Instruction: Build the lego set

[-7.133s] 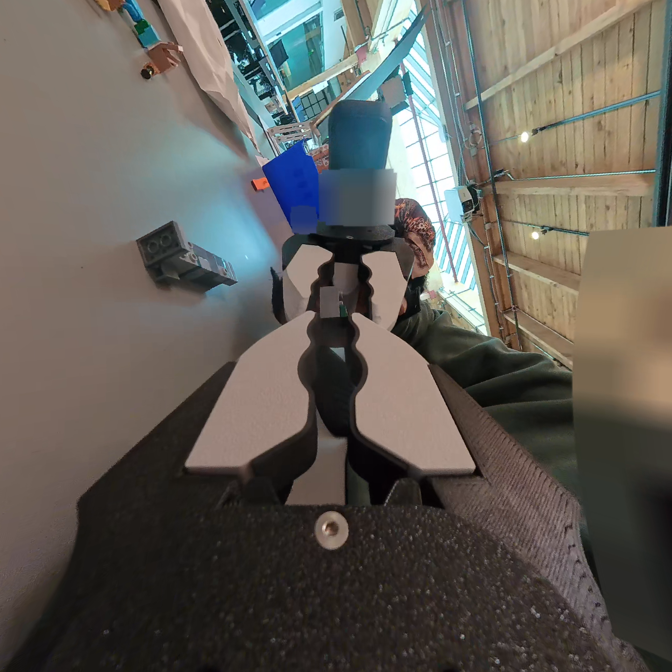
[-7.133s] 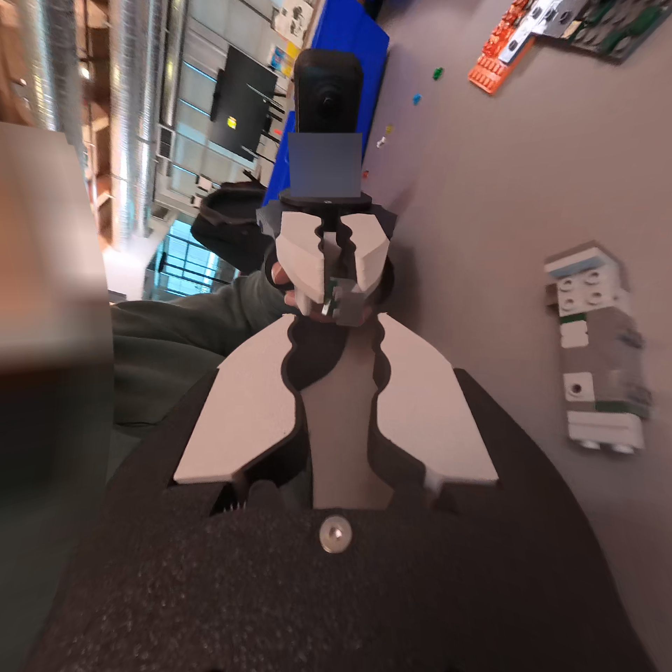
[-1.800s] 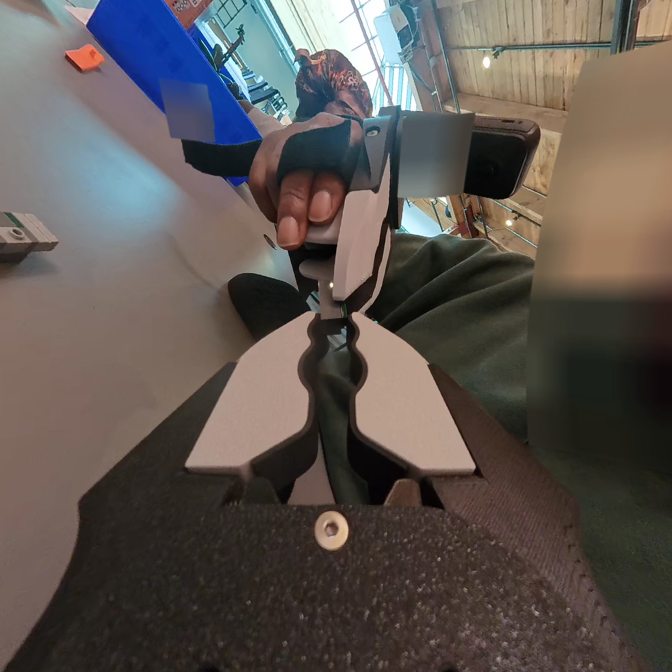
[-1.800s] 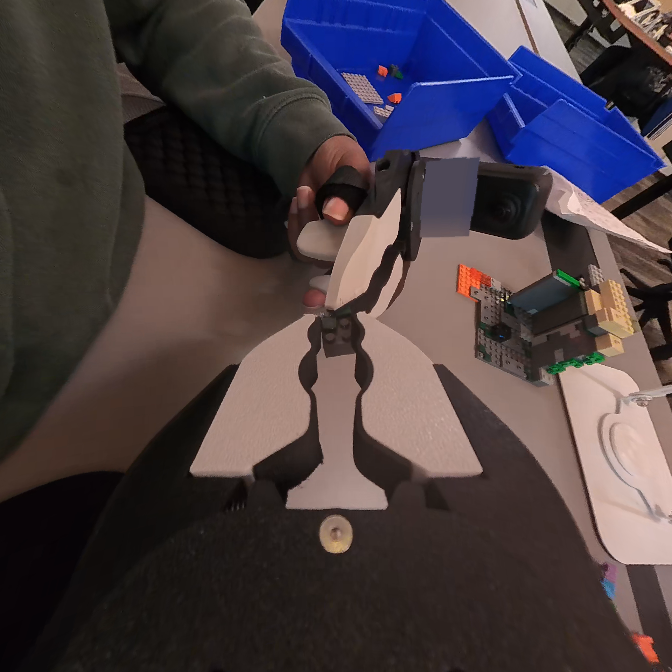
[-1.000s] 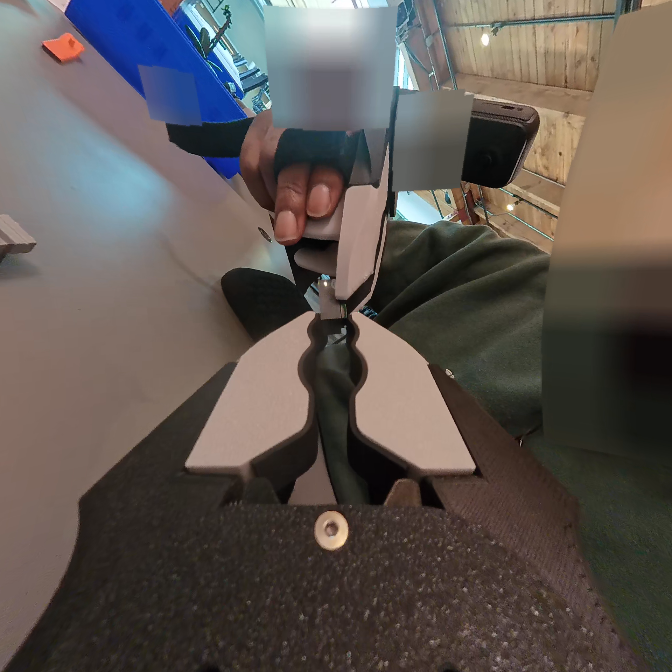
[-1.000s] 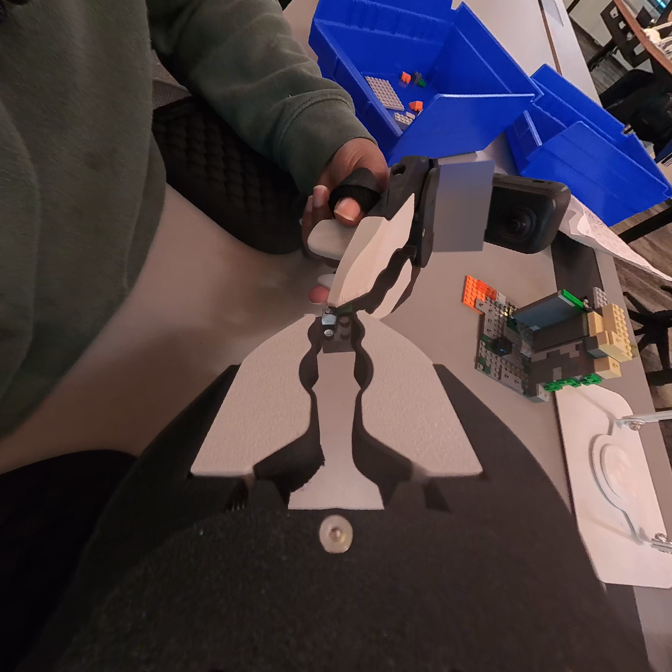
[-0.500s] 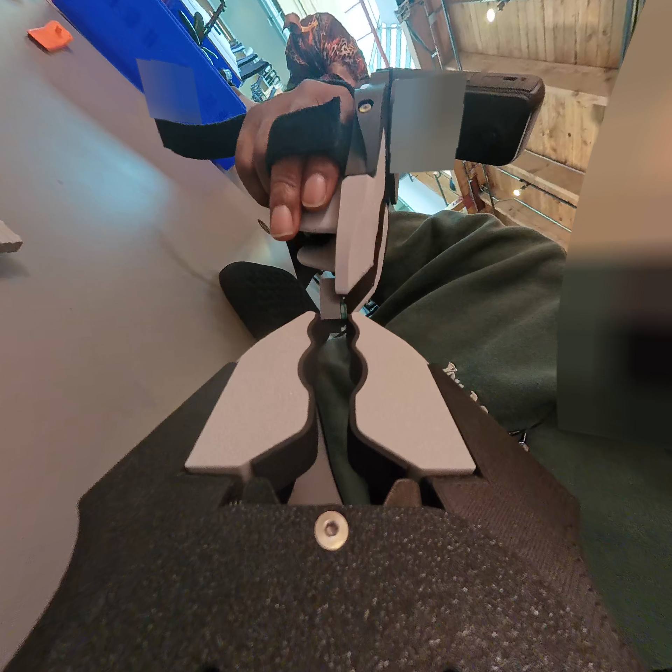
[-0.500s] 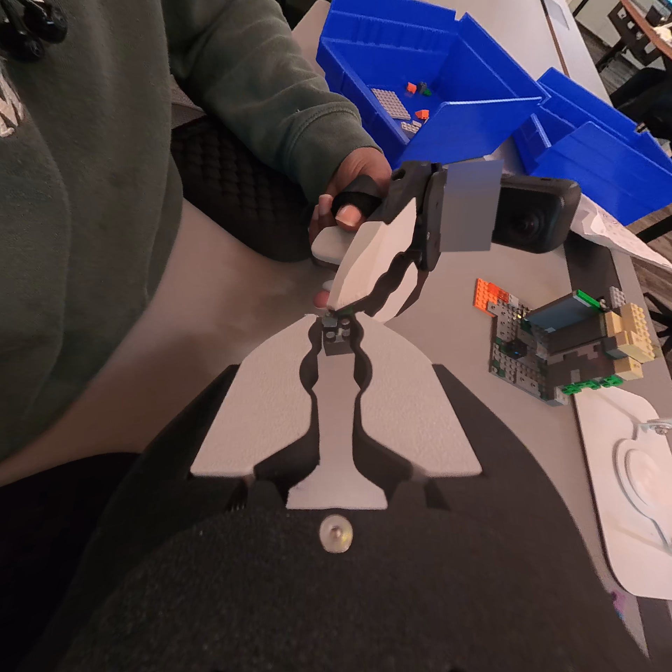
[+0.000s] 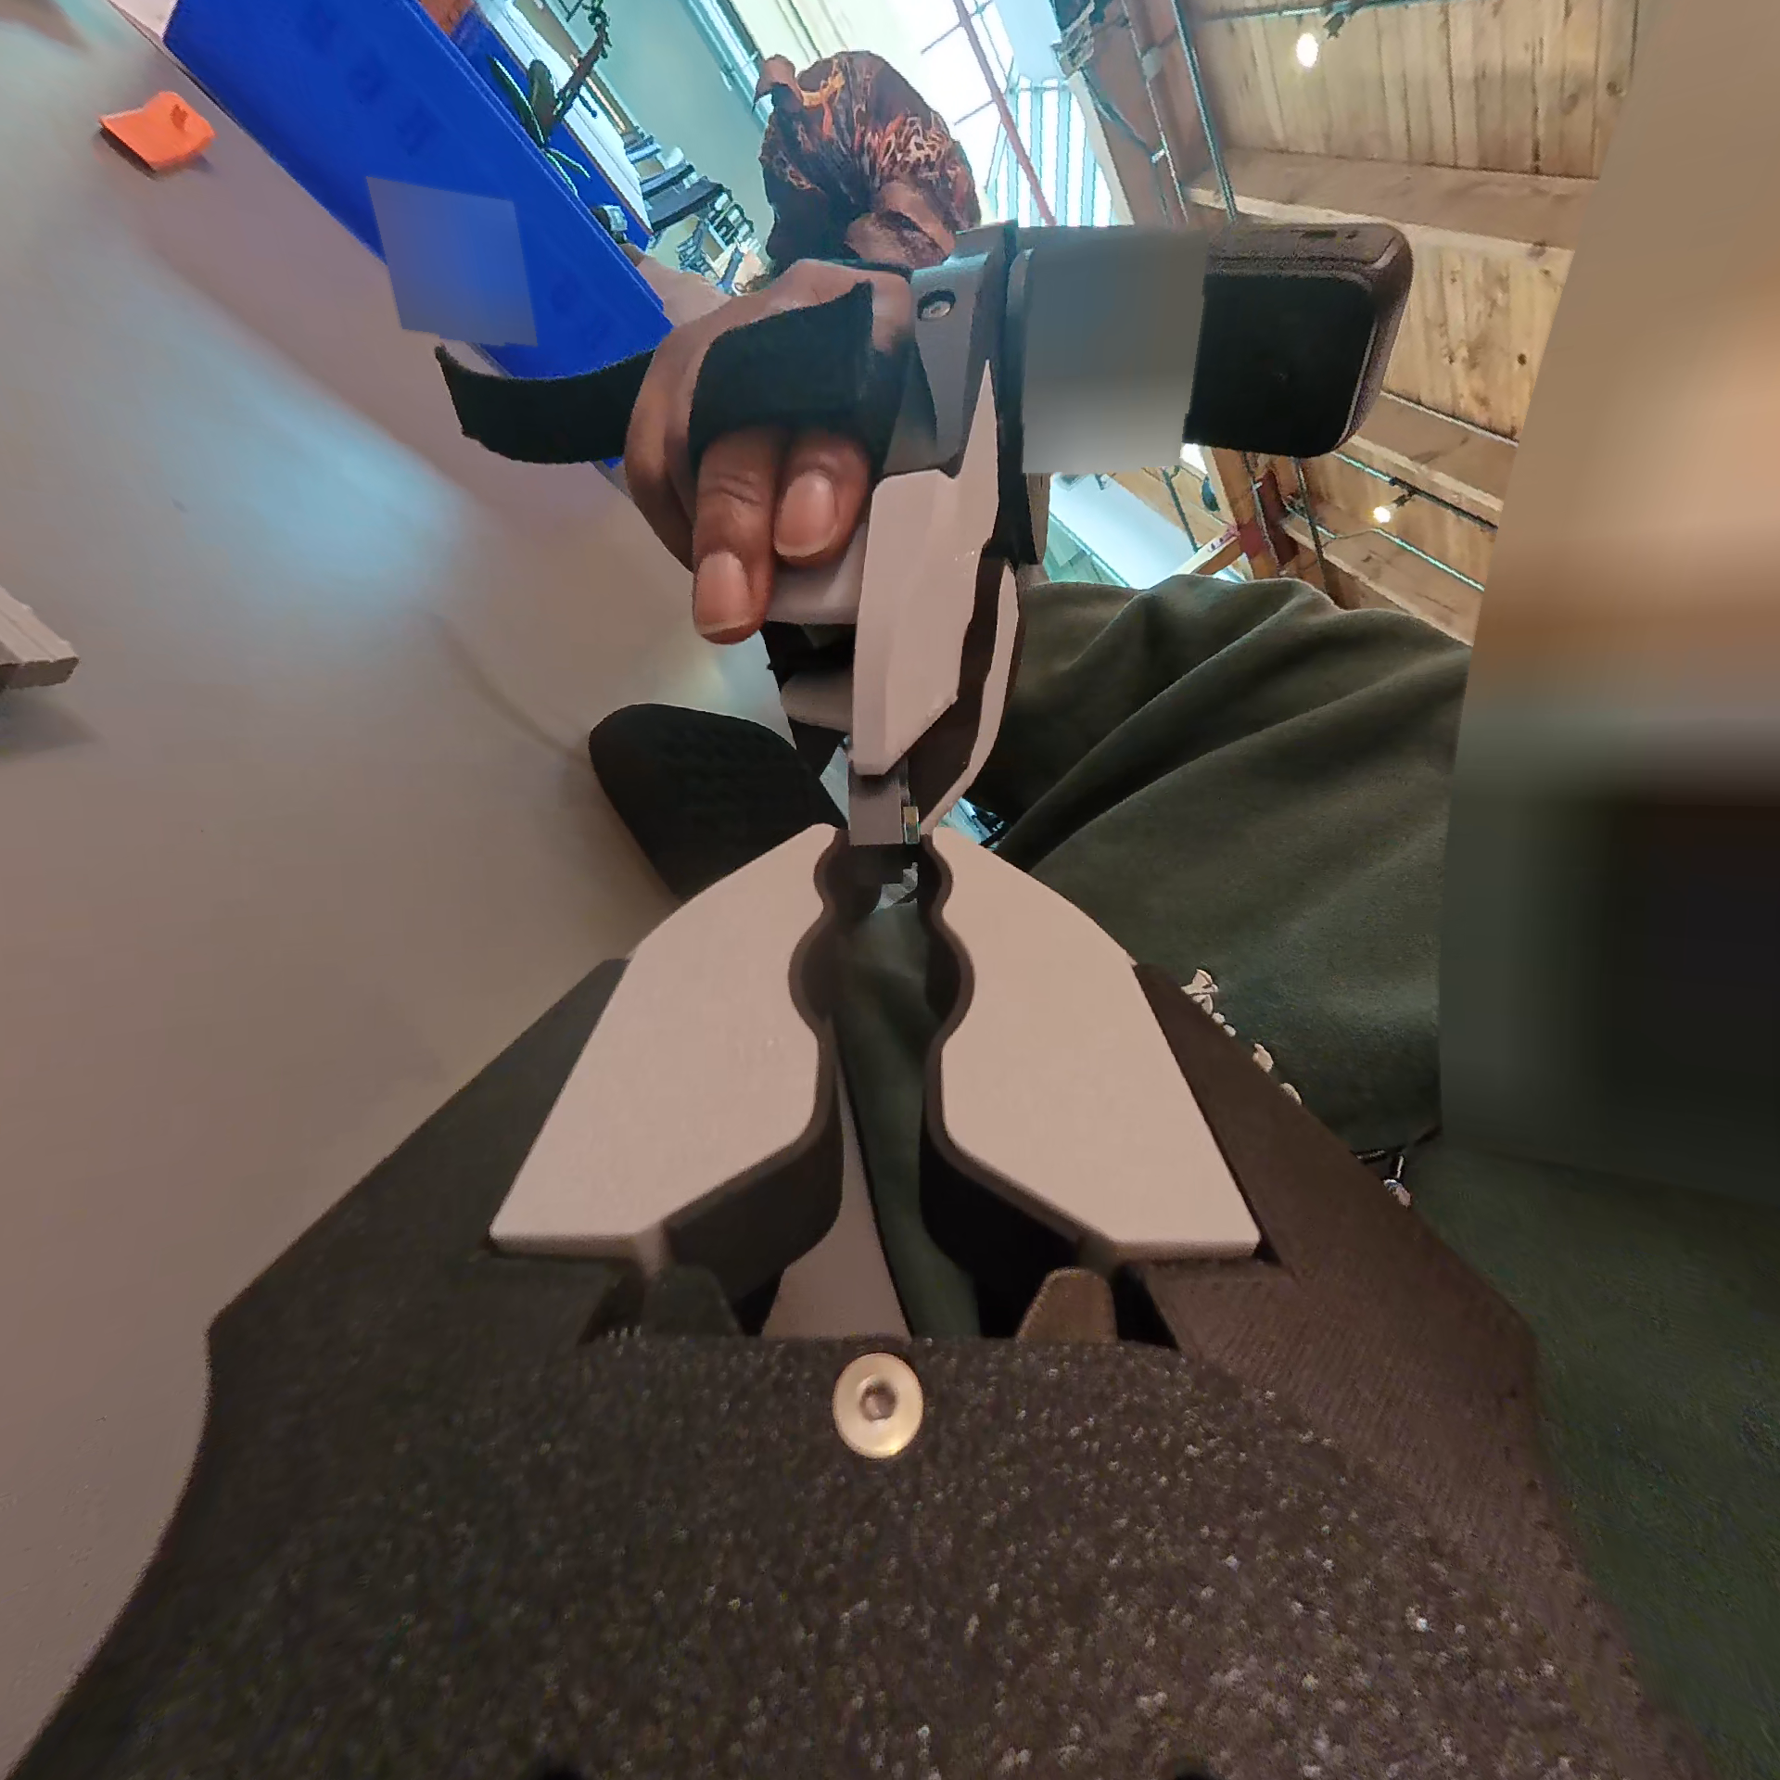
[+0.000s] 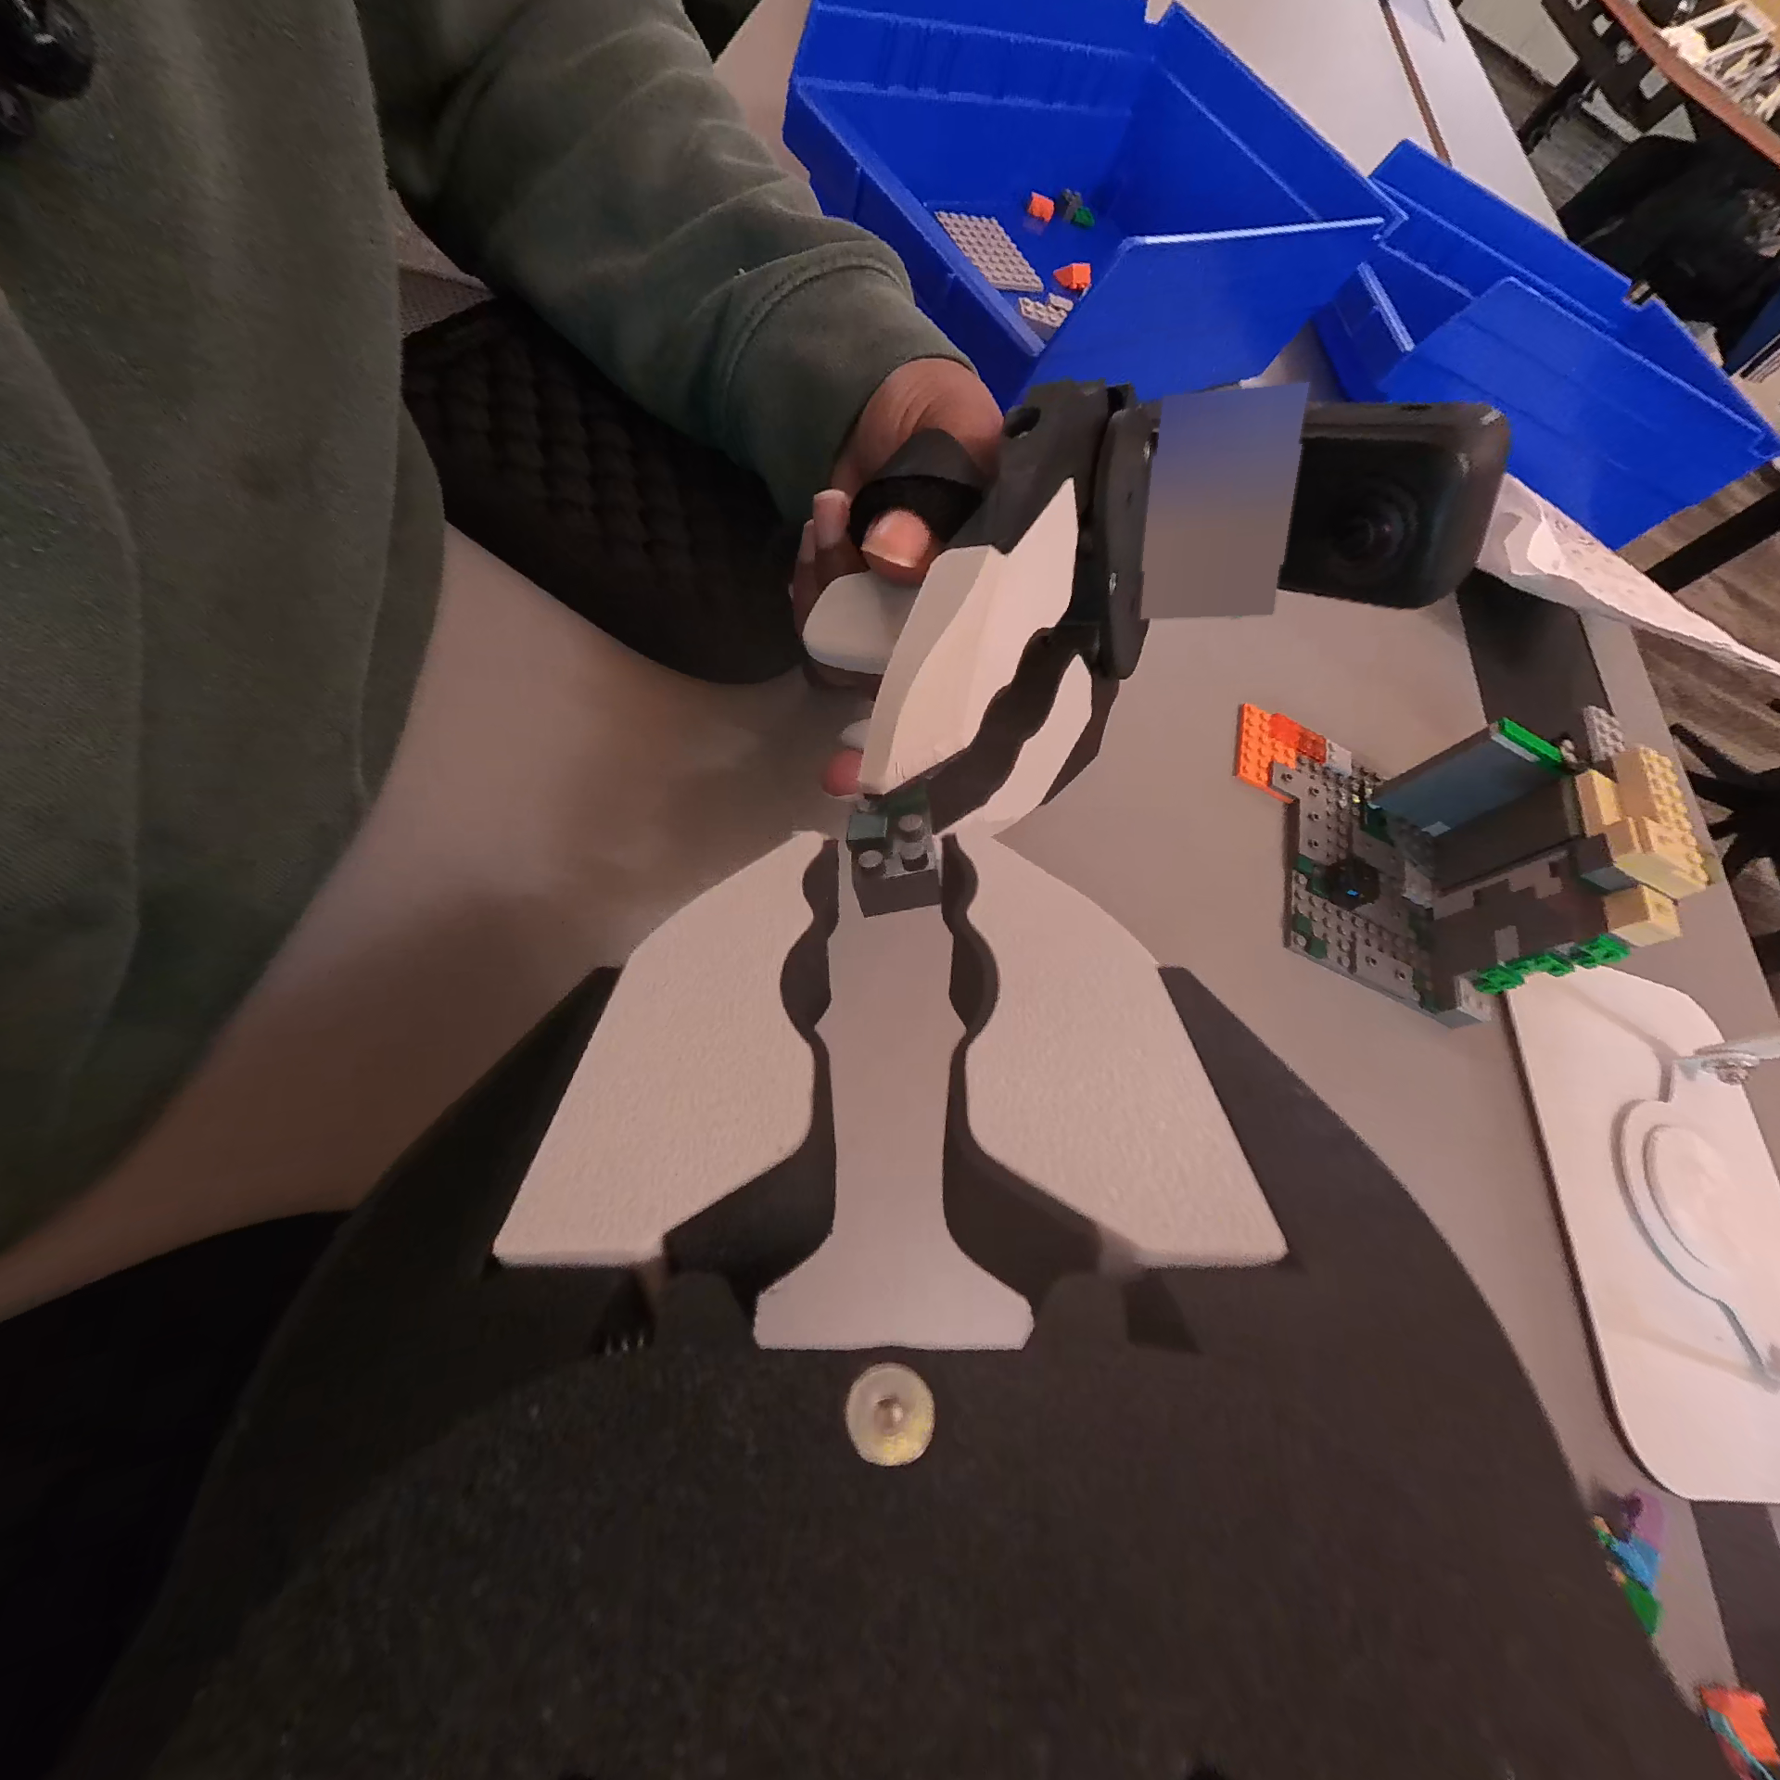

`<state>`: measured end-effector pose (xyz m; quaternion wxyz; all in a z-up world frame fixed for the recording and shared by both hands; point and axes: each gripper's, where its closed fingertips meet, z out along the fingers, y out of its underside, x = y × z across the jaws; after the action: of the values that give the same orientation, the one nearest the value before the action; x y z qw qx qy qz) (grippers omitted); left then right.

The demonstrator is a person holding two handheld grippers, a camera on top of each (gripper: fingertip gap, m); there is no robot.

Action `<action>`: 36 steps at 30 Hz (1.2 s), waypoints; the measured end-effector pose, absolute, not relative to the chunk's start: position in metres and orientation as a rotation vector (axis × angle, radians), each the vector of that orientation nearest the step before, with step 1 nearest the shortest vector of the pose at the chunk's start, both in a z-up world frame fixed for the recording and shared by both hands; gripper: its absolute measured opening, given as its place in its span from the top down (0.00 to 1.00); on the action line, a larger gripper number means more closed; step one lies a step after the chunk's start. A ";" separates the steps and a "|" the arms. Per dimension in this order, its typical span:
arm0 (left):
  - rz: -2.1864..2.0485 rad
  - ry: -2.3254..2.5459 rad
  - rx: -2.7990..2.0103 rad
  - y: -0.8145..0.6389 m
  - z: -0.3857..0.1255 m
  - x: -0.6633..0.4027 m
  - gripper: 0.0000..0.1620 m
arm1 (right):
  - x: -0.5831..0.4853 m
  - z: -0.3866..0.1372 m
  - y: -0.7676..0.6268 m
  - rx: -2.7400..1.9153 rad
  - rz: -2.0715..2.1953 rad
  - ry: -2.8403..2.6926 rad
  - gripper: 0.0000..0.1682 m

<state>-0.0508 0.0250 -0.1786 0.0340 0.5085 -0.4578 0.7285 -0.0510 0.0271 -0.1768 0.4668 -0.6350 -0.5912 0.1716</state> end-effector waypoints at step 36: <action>2.206 -1.481 1.602 0.024 -0.185 -0.049 0.92 | -0.051 -0.183 0.027 -1.614 0.597 -1.291 0.90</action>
<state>-0.0495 0.0241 -0.1854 0.0196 0.5161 -0.4771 0.7110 -0.0514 0.0268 -0.1832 0.4749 -0.6602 -0.5281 0.2442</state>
